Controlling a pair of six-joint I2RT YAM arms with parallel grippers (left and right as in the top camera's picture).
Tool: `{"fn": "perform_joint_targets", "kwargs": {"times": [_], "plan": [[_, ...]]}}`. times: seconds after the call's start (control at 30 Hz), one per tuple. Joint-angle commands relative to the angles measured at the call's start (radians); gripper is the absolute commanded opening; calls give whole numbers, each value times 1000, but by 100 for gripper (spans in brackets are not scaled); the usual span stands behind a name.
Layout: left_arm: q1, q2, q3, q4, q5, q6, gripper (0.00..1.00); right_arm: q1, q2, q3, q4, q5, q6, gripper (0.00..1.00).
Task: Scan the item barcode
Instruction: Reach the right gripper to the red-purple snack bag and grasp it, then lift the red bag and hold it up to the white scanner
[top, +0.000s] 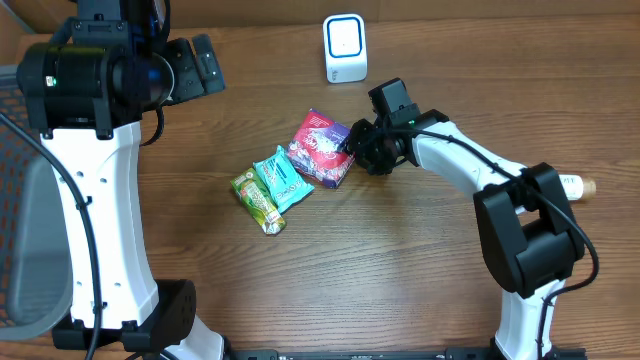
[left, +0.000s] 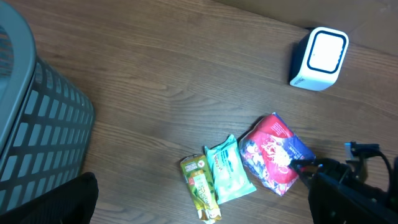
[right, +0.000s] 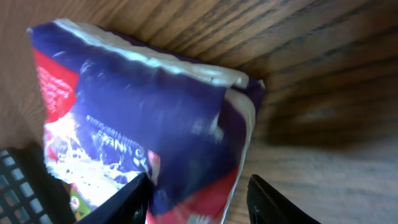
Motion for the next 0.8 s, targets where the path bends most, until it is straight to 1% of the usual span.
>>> {"fn": "perform_joint_targets", "kwargs": {"times": [0.0,0.07,0.2,0.4,0.43,0.47,0.57,0.63,0.67,0.77], "plan": [[0,-2,-2,1,5,-11,99,2,26,7,14,-4,-14,50],[0,-2,-2,1,5,-11,99,6,26,7,13,18,-20,47],[0,-2,-2,1,5,-11,100,7,27,7,28,29,-24,34],[0,-2,-2,1,5,-11,100,7,26,8,25,19,-119,8],[0,-2,-2,1,5,-11,100,7,26,8,24,13,-135,6],[0,-2,-2,1,5,-11,99,5,22,8,20,4,-157,4],[0,-2,-2,1,5,-11,100,-10,2,10,-22,-7,-240,4],[0,-2,-2,1,5,-11,100,-27,-25,10,-68,-7,-325,4],[0,-2,-2,1,5,-11,100,-48,-56,10,-118,-5,-415,4],[0,-2,-2,1,5,-11,99,-97,-131,10,-232,-5,-588,4]]}}
